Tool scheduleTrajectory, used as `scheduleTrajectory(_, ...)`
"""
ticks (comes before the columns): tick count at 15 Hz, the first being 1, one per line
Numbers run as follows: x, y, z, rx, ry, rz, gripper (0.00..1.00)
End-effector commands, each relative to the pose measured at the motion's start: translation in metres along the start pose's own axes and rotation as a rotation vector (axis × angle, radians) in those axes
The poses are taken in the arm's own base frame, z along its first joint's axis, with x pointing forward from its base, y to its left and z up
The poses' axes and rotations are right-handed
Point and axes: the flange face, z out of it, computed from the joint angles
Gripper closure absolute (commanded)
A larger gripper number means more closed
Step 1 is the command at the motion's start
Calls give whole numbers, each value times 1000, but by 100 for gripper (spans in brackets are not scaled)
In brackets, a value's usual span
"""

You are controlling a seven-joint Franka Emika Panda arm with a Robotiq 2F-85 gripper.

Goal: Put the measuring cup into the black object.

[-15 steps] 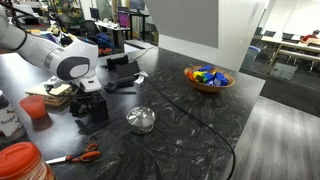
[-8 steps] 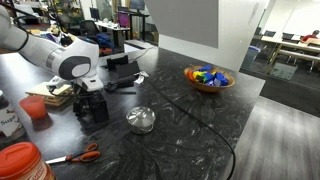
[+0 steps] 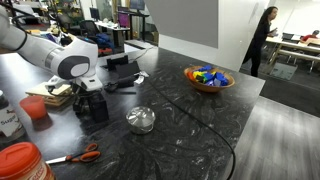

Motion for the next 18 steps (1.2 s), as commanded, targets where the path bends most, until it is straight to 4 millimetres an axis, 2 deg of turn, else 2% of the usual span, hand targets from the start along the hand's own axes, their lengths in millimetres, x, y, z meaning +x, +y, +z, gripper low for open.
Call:
scheduleTrajectory(1, -3, -3, -4, 15, -9, -30, 78)
scheduleTrajectory(6, -24, -5, -23, 62, -42, -31, 78)
scheduleTrajectory(12, -50, -7, -79, 199, -99, -35, 78)
scheduleTrajectory(18, -76, -10, -136, 419, -211, -49, 78)
